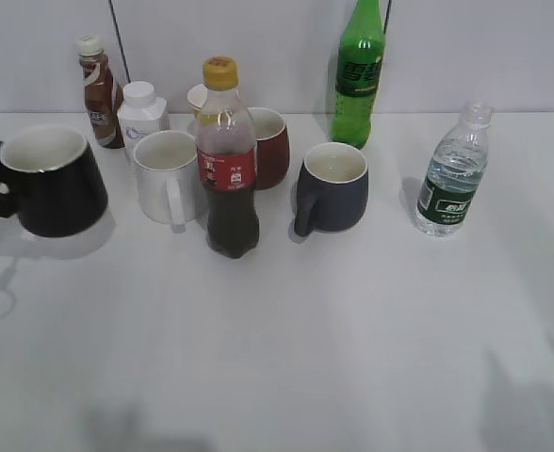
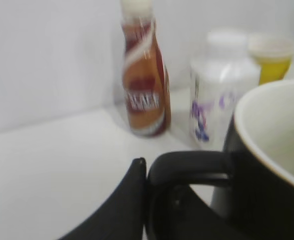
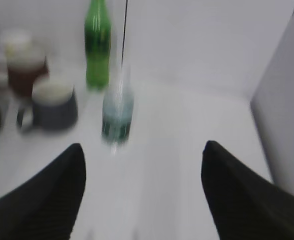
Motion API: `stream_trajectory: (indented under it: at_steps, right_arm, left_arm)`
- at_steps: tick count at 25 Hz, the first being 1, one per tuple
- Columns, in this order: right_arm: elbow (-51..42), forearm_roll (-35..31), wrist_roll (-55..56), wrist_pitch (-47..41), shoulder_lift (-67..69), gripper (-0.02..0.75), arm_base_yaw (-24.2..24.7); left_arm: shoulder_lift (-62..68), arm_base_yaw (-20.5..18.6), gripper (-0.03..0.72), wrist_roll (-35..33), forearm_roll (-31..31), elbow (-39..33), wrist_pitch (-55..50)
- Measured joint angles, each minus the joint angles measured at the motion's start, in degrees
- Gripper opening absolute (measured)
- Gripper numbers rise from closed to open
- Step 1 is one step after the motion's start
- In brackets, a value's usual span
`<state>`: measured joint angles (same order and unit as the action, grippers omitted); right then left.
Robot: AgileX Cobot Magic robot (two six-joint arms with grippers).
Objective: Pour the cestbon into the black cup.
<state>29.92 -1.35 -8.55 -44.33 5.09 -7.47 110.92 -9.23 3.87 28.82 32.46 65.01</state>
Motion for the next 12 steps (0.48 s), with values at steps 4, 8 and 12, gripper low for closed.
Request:
stream_trajectory:
  at_steps: [4, 8, 12]
  right_arm:
    - [-4.21, -1.72, -0.69, 29.01, 13.21, 0.552, 0.00]
    - [-10.42, -6.73, -0.03, 57.28, 31.04, 0.551, 0.00]
    - [-12.58, -2.10, 4.11, 75.99, 51.75, 0.551, 0.00]
  left_arm:
    - [-10.44, 0.00, 0.048, 0.18, -3.48, -7.20, -0.06]
    - [-18.76, 0.06, 0.048, 0.41, -4.44, -13.27, -0.65]
    - [-24.25, 2.58, 0.048, 0.51, -7.94, -15.53, -5.09]
